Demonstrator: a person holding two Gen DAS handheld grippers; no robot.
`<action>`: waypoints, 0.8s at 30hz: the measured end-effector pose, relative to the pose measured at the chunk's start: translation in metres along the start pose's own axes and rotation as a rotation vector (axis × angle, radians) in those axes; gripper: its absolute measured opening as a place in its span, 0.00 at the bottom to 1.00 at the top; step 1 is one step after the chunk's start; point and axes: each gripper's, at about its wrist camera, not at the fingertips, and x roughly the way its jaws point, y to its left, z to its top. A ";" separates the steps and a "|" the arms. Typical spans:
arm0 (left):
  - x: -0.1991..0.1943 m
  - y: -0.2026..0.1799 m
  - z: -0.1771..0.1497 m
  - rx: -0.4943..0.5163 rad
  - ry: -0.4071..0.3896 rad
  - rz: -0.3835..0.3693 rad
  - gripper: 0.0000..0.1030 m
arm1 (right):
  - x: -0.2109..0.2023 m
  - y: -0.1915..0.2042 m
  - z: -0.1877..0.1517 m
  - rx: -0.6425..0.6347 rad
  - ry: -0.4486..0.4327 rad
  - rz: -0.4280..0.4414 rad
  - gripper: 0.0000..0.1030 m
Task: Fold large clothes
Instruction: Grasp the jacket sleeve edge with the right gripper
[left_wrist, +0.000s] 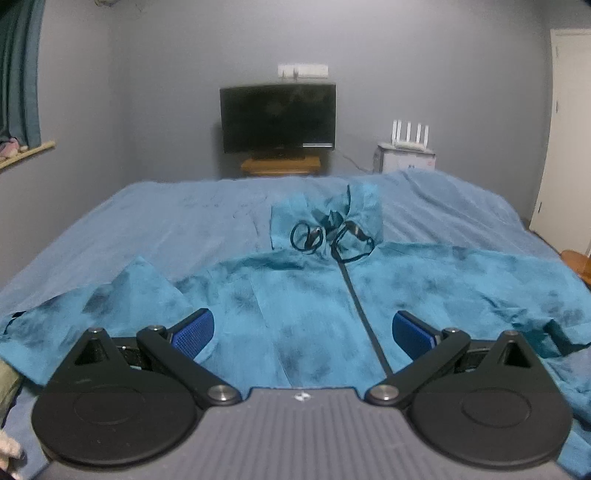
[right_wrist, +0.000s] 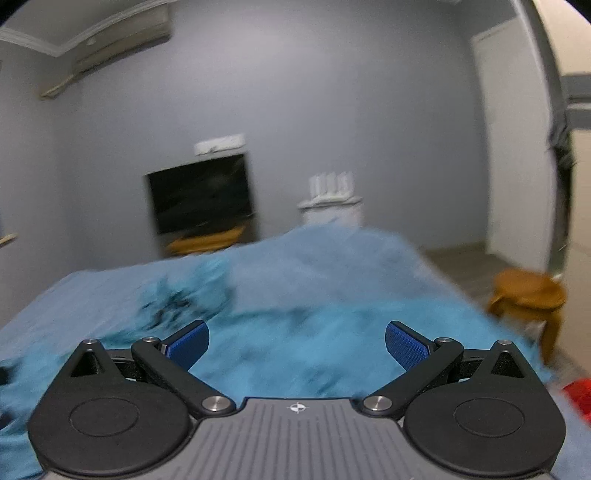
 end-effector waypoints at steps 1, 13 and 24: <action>0.014 0.001 0.000 -0.013 0.032 0.001 1.00 | 0.014 -0.006 0.004 -0.007 0.011 -0.028 1.00; 0.125 0.031 -0.051 -0.055 0.141 0.041 1.00 | 0.122 -0.159 -0.056 0.419 0.081 -0.360 0.97; 0.160 0.044 -0.066 -0.140 0.266 -0.003 1.00 | 0.172 -0.228 -0.130 0.681 0.260 -0.445 0.79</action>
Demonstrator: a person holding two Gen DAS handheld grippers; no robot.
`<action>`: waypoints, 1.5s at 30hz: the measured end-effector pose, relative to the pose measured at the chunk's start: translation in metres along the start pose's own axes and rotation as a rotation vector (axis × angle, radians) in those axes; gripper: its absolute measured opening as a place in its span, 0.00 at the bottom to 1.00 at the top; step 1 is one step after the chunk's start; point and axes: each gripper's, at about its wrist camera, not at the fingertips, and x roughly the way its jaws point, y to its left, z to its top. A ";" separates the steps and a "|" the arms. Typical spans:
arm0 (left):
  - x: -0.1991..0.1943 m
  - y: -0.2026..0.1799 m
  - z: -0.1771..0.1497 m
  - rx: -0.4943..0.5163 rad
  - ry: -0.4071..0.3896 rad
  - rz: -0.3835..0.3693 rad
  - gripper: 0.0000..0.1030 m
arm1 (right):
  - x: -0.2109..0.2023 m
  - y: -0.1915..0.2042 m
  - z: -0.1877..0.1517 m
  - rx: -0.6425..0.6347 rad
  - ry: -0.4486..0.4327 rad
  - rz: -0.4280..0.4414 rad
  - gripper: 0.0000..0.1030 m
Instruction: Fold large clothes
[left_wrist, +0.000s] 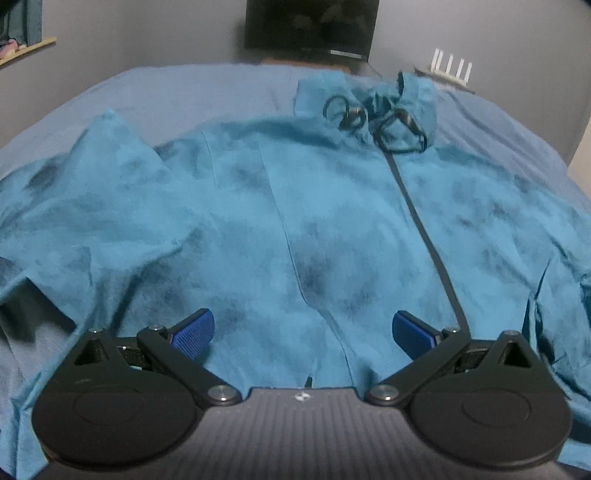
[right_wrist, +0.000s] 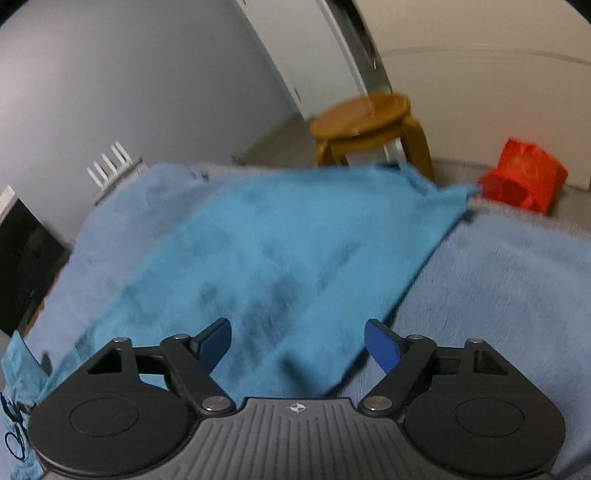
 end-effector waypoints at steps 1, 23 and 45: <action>0.002 -0.001 0.000 0.010 0.008 0.004 1.00 | 0.007 -0.002 -0.001 0.009 0.019 -0.007 0.79; 0.004 -0.019 -0.002 0.064 -0.017 -0.032 1.00 | 0.043 -0.017 0.017 0.147 -0.100 0.112 0.07; -0.006 -0.028 -0.004 0.109 -0.070 -0.058 1.00 | -0.118 0.164 -0.101 -0.816 -0.381 0.662 0.04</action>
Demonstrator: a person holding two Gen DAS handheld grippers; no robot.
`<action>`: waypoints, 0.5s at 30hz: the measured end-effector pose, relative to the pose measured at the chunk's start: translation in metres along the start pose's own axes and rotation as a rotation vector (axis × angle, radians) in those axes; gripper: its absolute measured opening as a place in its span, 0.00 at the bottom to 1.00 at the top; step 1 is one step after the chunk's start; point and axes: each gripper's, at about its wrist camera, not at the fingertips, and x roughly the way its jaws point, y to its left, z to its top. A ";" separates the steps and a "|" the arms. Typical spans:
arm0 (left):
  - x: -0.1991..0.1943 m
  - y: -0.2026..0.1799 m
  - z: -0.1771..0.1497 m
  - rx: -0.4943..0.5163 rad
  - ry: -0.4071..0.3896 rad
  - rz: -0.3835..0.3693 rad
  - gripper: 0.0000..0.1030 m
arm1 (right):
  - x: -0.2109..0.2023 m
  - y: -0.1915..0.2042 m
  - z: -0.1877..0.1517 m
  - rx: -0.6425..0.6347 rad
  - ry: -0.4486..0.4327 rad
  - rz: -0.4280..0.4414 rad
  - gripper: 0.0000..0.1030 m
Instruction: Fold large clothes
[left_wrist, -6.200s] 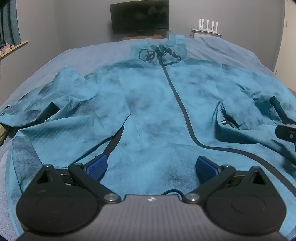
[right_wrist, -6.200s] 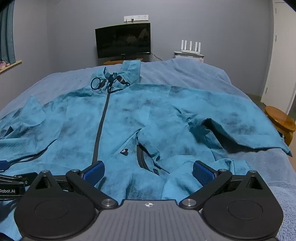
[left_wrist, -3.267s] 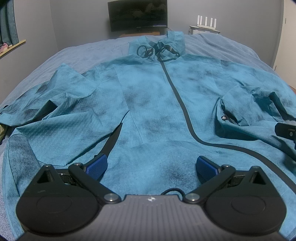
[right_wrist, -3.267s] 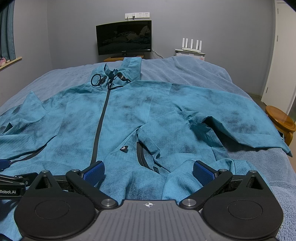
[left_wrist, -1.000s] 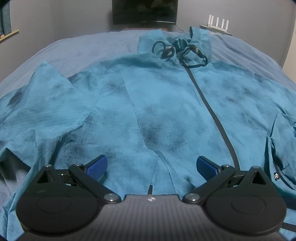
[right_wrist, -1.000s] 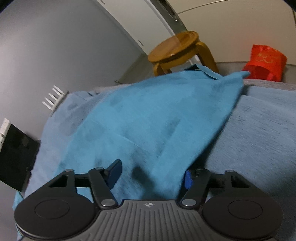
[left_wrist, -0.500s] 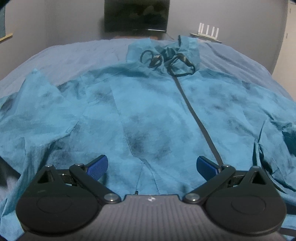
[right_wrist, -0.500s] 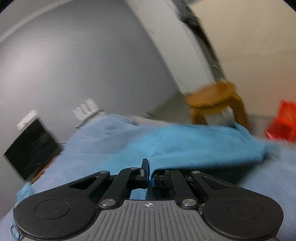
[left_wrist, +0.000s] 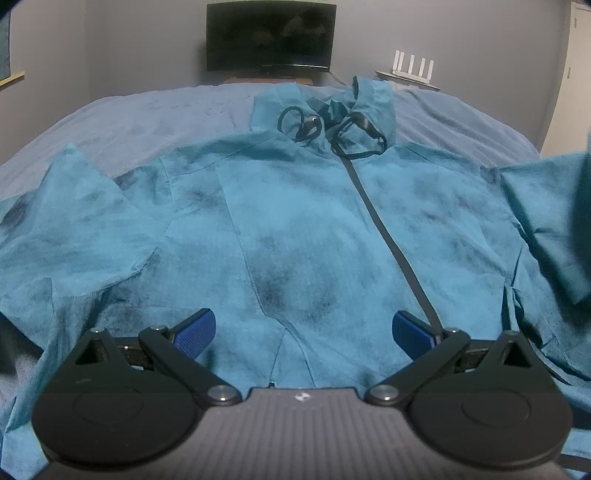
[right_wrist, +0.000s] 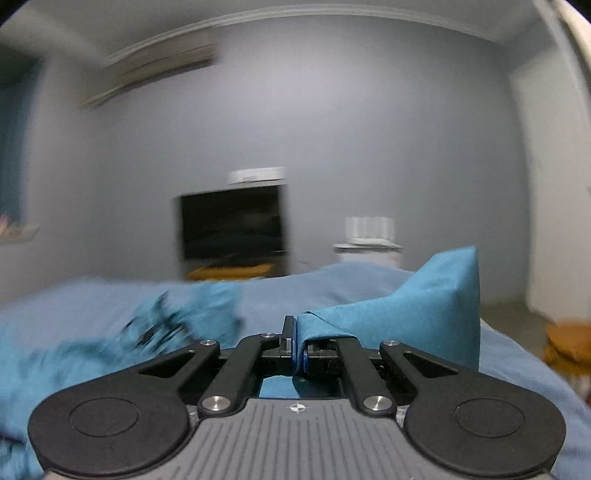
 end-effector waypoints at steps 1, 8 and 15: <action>0.000 0.000 0.000 0.001 0.000 0.000 1.00 | -0.001 0.011 -0.002 -0.049 0.008 0.036 0.04; 0.000 0.002 -0.001 0.004 0.001 -0.011 1.00 | 0.006 0.097 -0.021 -0.357 0.144 0.258 0.04; -0.022 -0.023 -0.003 0.118 -0.101 0.008 1.00 | 0.008 0.101 -0.031 -0.275 0.296 0.424 0.29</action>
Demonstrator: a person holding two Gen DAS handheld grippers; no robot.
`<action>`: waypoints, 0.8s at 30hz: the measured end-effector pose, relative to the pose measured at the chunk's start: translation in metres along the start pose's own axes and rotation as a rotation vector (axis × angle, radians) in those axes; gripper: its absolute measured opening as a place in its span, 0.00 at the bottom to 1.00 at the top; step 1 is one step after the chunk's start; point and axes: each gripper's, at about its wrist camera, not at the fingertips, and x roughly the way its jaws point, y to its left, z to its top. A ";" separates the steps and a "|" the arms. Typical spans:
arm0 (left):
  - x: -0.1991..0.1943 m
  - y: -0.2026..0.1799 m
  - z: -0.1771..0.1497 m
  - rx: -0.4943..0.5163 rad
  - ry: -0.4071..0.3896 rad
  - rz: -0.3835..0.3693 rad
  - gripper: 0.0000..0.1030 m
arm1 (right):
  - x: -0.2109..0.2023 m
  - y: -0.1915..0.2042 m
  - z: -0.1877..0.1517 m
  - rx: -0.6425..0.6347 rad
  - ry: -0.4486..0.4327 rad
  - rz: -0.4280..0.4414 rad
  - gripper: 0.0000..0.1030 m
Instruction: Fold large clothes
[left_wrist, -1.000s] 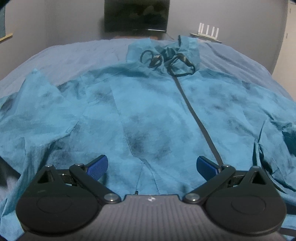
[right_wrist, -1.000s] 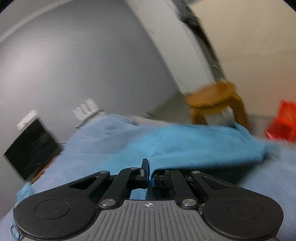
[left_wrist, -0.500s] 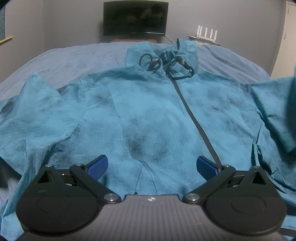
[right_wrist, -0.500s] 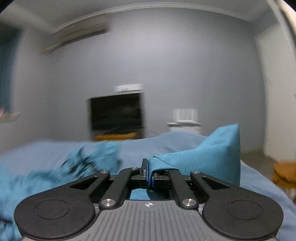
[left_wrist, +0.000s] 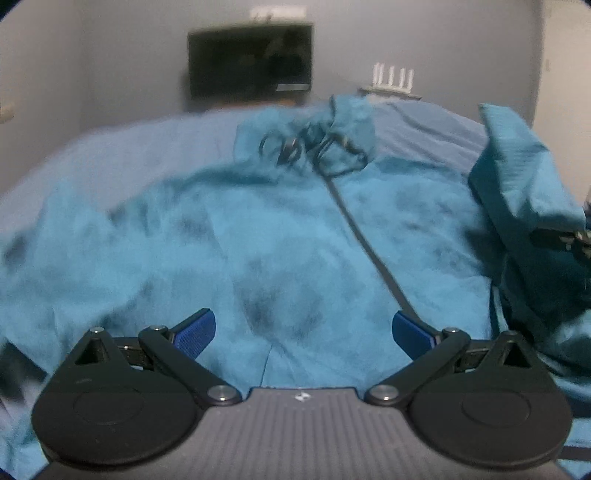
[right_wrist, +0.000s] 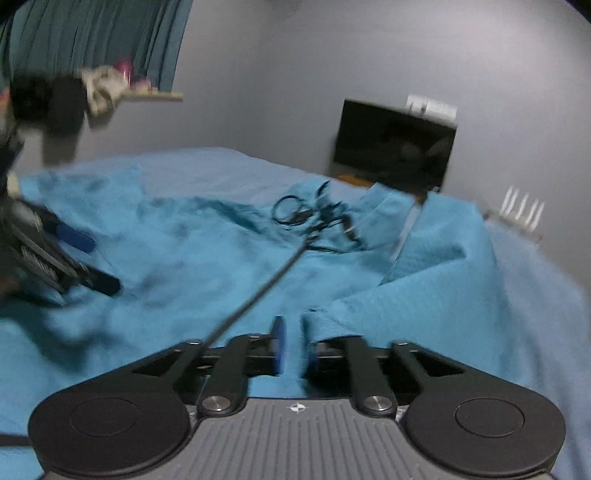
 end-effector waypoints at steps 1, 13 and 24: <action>-0.006 -0.008 0.002 0.030 -0.020 0.003 1.00 | -0.003 -0.007 0.001 0.047 -0.018 0.034 0.43; -0.046 -0.127 0.032 0.396 -0.144 -0.151 1.00 | -0.061 -0.065 0.000 0.452 -0.194 0.101 0.69; -0.034 -0.141 0.031 0.387 -0.092 -0.174 1.00 | -0.071 -0.097 -0.017 0.654 -0.201 -0.119 0.52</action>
